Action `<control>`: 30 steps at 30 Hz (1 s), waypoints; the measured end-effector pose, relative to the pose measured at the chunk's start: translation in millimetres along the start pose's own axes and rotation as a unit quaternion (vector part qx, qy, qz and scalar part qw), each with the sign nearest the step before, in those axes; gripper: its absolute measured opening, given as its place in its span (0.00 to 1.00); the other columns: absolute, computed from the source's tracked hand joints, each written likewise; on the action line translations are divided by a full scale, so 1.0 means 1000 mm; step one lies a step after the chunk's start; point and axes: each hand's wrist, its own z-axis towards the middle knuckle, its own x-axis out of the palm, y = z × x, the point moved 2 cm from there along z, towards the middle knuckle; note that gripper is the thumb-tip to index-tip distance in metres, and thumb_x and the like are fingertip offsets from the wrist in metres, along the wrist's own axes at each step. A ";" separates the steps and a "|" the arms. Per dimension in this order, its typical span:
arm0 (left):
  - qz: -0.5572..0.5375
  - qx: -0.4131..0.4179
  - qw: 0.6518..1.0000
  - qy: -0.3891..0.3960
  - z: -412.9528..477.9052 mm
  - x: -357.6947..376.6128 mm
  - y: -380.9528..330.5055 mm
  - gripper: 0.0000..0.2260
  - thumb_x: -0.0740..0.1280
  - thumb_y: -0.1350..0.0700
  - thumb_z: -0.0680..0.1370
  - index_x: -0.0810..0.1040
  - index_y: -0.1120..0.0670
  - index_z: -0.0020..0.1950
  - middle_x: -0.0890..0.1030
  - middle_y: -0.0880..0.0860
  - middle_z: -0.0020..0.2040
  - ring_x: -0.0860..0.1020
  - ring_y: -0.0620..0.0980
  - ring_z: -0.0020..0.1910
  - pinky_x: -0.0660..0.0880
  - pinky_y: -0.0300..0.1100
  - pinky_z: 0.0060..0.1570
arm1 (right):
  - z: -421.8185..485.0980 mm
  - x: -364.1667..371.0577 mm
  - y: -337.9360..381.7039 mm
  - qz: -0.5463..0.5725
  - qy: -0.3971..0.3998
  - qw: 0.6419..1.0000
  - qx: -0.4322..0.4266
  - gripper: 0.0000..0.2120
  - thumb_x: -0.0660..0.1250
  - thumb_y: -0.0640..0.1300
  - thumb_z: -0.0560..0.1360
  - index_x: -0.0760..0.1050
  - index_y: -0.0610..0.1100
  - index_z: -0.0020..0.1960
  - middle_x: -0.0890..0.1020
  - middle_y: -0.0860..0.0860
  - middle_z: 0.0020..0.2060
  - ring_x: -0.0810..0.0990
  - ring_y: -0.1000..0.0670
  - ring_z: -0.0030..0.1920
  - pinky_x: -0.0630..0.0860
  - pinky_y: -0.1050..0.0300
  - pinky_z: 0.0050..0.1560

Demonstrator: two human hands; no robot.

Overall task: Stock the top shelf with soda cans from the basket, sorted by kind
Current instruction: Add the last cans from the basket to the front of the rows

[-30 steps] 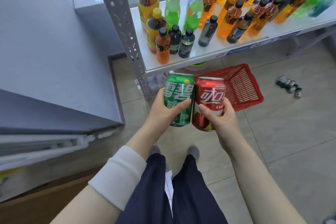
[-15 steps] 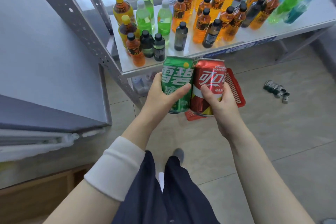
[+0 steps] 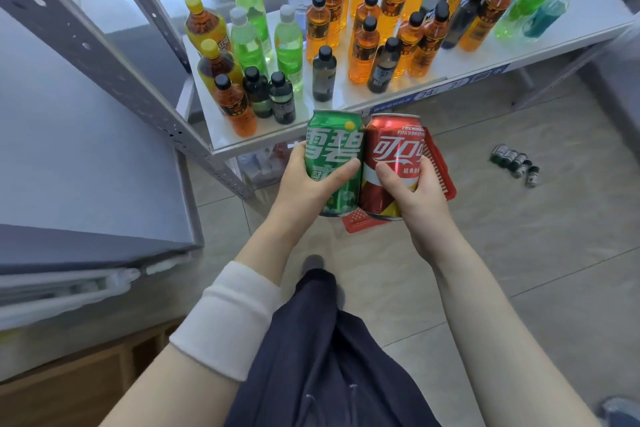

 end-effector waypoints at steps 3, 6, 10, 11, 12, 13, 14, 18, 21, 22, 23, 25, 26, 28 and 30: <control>-0.016 0.006 1.000 0.008 0.015 0.003 -0.011 0.15 0.71 0.56 0.72 0.71 0.48 0.55 0.80 0.45 0.50 0.80 0.36 0.46 0.77 0.32 0.42 | 0.016 0.000 0.014 -0.007 -0.003 1.000 -0.003 0.29 0.72 0.56 0.63 0.69 0.47 0.60 0.80 0.51 0.51 0.80 0.53 0.52 0.77 0.57 0.52; -0.022 0.013 1.000 0.012 0.031 0.006 -0.020 0.13 0.71 0.56 0.72 0.71 0.46 0.52 0.80 0.44 0.49 0.80 0.35 0.45 0.76 0.31 0.41 | 0.031 -0.001 0.023 -0.016 -0.007 1.000 -0.009 0.28 0.74 0.56 0.64 0.68 0.48 0.58 0.80 0.52 0.50 0.80 0.54 0.51 0.77 0.59 0.51; -0.027 0.015 0.999 0.009 0.048 0.012 -0.026 0.13 0.70 0.58 0.73 0.71 0.45 0.51 0.80 0.44 0.48 0.80 0.34 0.43 0.75 0.29 0.39 | 0.049 -0.005 0.031 -0.020 -0.003 1.000 -0.003 0.30 0.70 0.57 0.62 0.67 0.47 0.60 0.79 0.52 0.51 0.80 0.53 0.52 0.77 0.57 0.53; -0.029 0.014 0.999 0.006 0.052 0.014 -0.027 0.13 0.70 0.58 0.73 0.71 0.45 0.51 0.80 0.44 0.48 0.80 0.34 0.43 0.75 0.29 0.39 | 0.054 -0.006 0.032 -0.024 0.003 1.000 -0.002 0.31 0.70 0.57 0.62 0.67 0.47 0.61 0.79 0.51 0.52 0.80 0.53 0.53 0.77 0.56 0.54; -0.031 0.013 0.999 0.002 0.056 0.016 -0.028 0.13 0.70 0.57 0.73 0.71 0.45 0.51 0.80 0.44 0.48 0.80 0.34 0.44 0.75 0.29 0.39 | 0.059 -0.008 0.034 -0.028 0.009 1.000 -0.001 0.31 0.70 0.57 0.62 0.67 0.47 0.61 0.79 0.51 0.52 0.80 0.52 0.53 0.77 0.56 0.54; -0.033 0.012 0.999 -0.002 0.060 0.018 -0.029 0.13 0.70 0.57 0.73 0.71 0.45 0.52 0.80 0.44 0.49 0.80 0.34 0.44 0.75 0.30 0.40 | 0.065 -0.011 0.036 -0.030 0.015 0.999 -0.001 0.31 0.70 0.57 0.62 0.67 0.47 0.61 0.79 0.51 0.52 0.80 0.52 0.53 0.77 0.56 0.54; -0.034 0.012 0.999 -0.007 0.064 0.021 -0.030 0.13 0.70 0.57 0.73 0.71 0.45 0.52 0.80 0.44 0.49 0.80 0.35 0.44 0.75 0.30 0.40 | 0.072 -0.014 0.038 -0.033 0.021 0.999 -0.001 0.31 0.70 0.57 0.63 0.67 0.46 0.62 0.79 0.51 0.52 0.80 0.52 0.53 0.77 0.55 0.54; -0.031 0.016 0.999 -0.035 0.083 0.041 -0.041 0.13 0.70 0.56 0.72 0.71 0.44 0.52 0.80 0.43 0.50 0.80 0.34 0.45 0.76 0.30 0.42 | 0.099 -0.030 0.052 -0.048 0.055 0.997 -0.010 0.31 0.69 0.58 0.63 0.67 0.48 0.61 0.79 0.51 0.53 0.80 0.52 0.54 0.77 0.54 0.56; -0.035 0.026 0.996 -0.076 0.095 0.060 -0.053 0.14 0.71 0.55 0.72 0.71 0.44 0.52 0.80 0.43 0.50 0.80 0.35 0.47 0.77 0.33 0.45 | 0.123 -0.047 0.069 -0.073 0.082 0.994 -0.028 0.25 0.70 0.56 0.66 0.67 0.50 0.59 0.79 0.53 0.52 0.79 0.55 0.53 0.76 0.59 0.54; -0.035 0.027 0.995 -0.090 0.099 0.068 -0.058 0.15 0.71 0.54 0.71 0.71 0.44 0.53 0.80 0.43 0.51 0.80 0.36 0.48 0.77 0.34 0.47 | 0.130 -0.053 0.076 -0.081 0.092 0.992 -0.035 0.23 0.70 0.55 0.68 0.67 0.50 0.59 0.78 0.54 0.52 0.79 0.57 0.53 0.75 0.62 0.53; -0.035 0.030 0.993 -0.105 0.102 0.076 -0.063 0.15 0.71 0.54 0.71 0.71 0.44 0.54 0.80 0.43 0.51 0.80 0.37 0.49 0.77 0.35 0.48 | 0.137 -0.059 0.082 -0.087 0.101 0.990 -0.044 0.23 0.71 0.54 0.69 0.67 0.51 0.60 0.78 0.55 0.52 0.78 0.57 0.52 0.75 0.63 0.52; -0.039 0.041 0.989 -0.133 0.107 0.089 -0.073 0.16 0.71 0.55 0.71 0.71 0.45 0.56 0.80 0.43 0.51 0.80 0.37 0.48 0.77 0.34 0.48 | 0.151 -0.068 0.094 -0.096 0.121 0.986 -0.061 0.27 0.72 0.57 0.67 0.68 0.50 0.61 0.79 0.56 0.52 0.79 0.58 0.53 0.75 0.63 0.53; -0.041 0.046 0.988 -0.145 0.109 0.094 -0.078 0.16 0.71 0.55 0.71 0.71 0.45 0.55 0.80 0.42 0.50 0.80 0.35 0.47 0.77 0.33 0.47 | 0.156 -0.072 0.100 -0.097 0.131 0.984 -0.067 0.30 0.72 0.59 0.65 0.68 0.49 0.62 0.79 0.56 0.52 0.79 0.58 0.53 0.75 0.62 0.53; -0.035 0.049 0.985 -0.163 0.110 0.101 -0.086 0.15 0.71 0.54 0.71 0.71 0.44 0.54 0.80 0.42 0.51 0.80 0.36 0.48 0.77 0.35 0.49 | 0.163 -0.077 0.110 -0.095 0.147 0.982 -0.076 0.33 0.70 0.60 0.63 0.67 0.47 0.63 0.79 0.55 0.52 0.79 0.58 0.53 0.74 0.61 0.54; -0.030 0.057 0.981 -0.183 0.110 0.106 -0.094 0.16 0.72 0.52 0.70 0.71 0.43 0.54 0.80 0.43 0.51 0.80 0.37 0.49 0.77 0.37 0.50 | 0.168 -0.080 0.120 -0.098 0.166 0.977 -0.089 0.33 0.70 0.60 0.64 0.67 0.46 0.63 0.78 0.54 0.52 0.79 0.57 0.53 0.74 0.61 0.54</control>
